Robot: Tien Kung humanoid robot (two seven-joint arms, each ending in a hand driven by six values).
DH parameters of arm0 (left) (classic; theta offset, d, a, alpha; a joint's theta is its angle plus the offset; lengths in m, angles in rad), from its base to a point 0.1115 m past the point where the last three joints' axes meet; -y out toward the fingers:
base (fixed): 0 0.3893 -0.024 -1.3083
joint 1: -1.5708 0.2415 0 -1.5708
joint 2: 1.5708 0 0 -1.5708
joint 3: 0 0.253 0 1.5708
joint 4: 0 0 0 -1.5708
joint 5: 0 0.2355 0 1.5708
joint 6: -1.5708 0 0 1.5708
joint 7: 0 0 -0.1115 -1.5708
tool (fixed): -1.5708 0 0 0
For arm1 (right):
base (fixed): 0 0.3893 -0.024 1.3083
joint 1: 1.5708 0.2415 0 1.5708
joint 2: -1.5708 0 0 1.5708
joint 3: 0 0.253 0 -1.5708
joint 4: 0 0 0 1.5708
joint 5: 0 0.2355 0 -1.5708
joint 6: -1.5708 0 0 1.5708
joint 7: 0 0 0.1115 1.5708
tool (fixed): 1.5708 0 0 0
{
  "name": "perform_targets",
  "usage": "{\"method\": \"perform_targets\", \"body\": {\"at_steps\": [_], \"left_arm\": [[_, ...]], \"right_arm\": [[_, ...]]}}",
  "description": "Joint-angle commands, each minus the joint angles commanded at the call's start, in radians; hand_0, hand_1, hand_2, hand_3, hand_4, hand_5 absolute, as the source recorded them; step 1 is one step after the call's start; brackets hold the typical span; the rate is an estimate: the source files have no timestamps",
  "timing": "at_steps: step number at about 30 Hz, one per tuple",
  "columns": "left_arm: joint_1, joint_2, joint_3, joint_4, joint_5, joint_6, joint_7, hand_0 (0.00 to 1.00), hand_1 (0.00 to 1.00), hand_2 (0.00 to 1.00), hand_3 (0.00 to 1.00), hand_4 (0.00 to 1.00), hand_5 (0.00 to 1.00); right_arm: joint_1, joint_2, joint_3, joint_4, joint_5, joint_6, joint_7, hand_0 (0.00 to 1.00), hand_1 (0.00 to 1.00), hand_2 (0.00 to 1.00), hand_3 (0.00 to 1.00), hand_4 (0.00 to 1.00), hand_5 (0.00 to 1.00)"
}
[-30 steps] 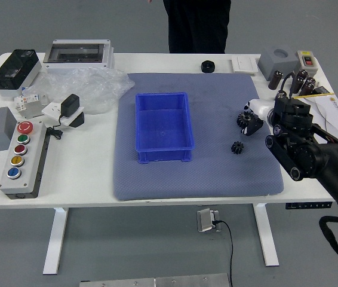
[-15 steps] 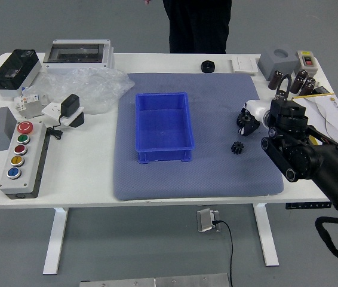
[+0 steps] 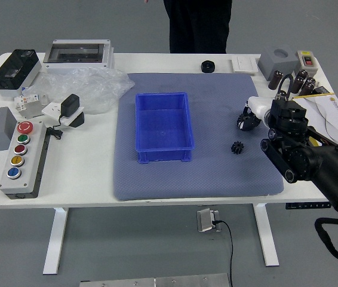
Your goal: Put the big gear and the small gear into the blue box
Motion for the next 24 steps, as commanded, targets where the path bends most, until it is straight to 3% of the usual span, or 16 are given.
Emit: {"method": "perform_targets", "body": {"at_steps": [1, 11, 24], "left_arm": [[0.0, 0.0, 0.0, 0.0, 0.0, 0.0, 0.0, 0.889, 0.884, 0.878, 0.888, 0.81, 0.682], [-0.001, 0.001, -0.001, 0.0, -0.003, 0.001, -0.001, 0.889, 0.883, 0.878, 0.888, 0.81, 0.681], [-0.001, 0.007, -0.003, 0.0, -0.007, 0.003, -0.001, 0.889, 0.884, 0.878, 0.887, 0.809, 0.677]], "right_arm": [[0.0, 0.0, 0.001, 0.0, -0.001, -0.004, 0.0, 0.536, 0.483, 0.545, 0.619, 0.431, 0.299], [-0.006, -0.022, 0.052, 0.066, -0.006, -0.027, -0.003, 0.533, 0.478, 0.538, 0.613, 0.42, 0.292], [-0.035, -0.048, 0.075, 0.326, -0.003, -0.022, -0.022, 0.539, 0.477, 0.534, 0.612, 0.422, 0.283]]}}
